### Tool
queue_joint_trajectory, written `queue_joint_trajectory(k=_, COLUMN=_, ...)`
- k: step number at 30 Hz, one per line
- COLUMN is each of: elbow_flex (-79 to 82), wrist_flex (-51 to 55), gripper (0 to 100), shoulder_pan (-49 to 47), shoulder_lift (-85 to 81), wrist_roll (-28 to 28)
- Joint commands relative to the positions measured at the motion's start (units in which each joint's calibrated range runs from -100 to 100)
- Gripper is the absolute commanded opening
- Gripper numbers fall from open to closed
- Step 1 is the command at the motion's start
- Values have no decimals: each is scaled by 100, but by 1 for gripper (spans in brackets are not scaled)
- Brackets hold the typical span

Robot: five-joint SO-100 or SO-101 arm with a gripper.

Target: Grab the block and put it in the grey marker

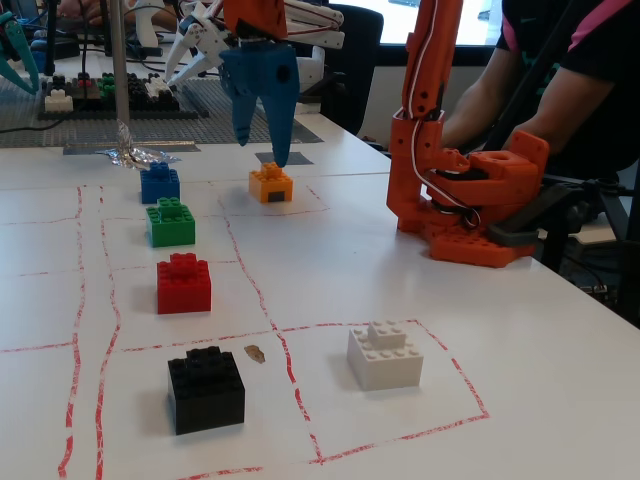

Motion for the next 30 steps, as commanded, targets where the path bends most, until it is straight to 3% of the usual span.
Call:
queue_joint_trajectory(k=1, elbow_flex=-477, wrist_flex=-135, gripper=38, shoulder_pan=266, shoulder_lift=-131, wrist_roll=-15)
queue_joint_trajectory(k=21, elbow_flex=85, wrist_flex=-576, gripper=37, shoulder_pan=487, shoulder_lift=524, wrist_roll=-15)
queue_joint_trajectory(k=30, elbow_flex=103, wrist_flex=-690, gripper=24, shoulder_pan=469, shoulder_lift=576, wrist_roll=-24)
